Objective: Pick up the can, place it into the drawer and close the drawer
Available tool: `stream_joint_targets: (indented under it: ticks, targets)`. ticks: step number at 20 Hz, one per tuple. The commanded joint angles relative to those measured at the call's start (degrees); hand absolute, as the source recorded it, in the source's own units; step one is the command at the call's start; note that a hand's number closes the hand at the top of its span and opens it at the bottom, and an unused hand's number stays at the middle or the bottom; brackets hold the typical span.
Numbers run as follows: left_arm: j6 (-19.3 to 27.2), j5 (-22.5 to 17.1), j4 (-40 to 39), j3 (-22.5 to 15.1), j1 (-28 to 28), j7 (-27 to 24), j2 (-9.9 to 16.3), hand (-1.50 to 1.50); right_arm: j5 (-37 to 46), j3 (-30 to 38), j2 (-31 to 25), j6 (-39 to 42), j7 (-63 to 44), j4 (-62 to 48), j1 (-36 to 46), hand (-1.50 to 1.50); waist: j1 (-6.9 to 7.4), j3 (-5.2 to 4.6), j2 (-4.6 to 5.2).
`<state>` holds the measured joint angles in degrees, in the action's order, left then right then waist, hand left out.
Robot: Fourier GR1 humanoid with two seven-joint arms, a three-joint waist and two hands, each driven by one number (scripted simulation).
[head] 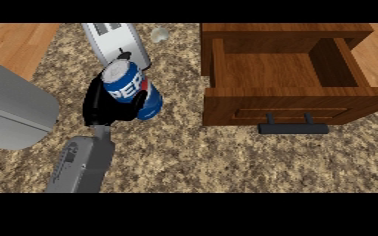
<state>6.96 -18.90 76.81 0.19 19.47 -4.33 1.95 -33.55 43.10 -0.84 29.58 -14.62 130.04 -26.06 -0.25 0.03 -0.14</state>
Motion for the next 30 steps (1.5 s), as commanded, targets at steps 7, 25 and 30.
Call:
stream_joint_targets:
  ticks: [7,25,30]
  targets:
    - [9.5,5.2,5.7,-3.1,10.7,11.9,-1.3,1.5,-0.3,0.3,-0.5,0.3,0.0,-1.4,0.5,-1.5,-0.14,-0.01,0.05]
    - [23.5,2.1,-11.5,-9.1,36.0,13.9,-1.9,1.5,2.8,-2.6,0.5,-0.1,1.0,-1.5,1.6,-1.5,-0.87,-0.01,0.17]
    - [27.6,-0.1,-21.1,-9.5,45.4,11.3,-1.9,1.5,4.7,-5.7,0.8,-2.2,2.4,-0.5,0.9,-1.5,-1.78,0.0,0.42]
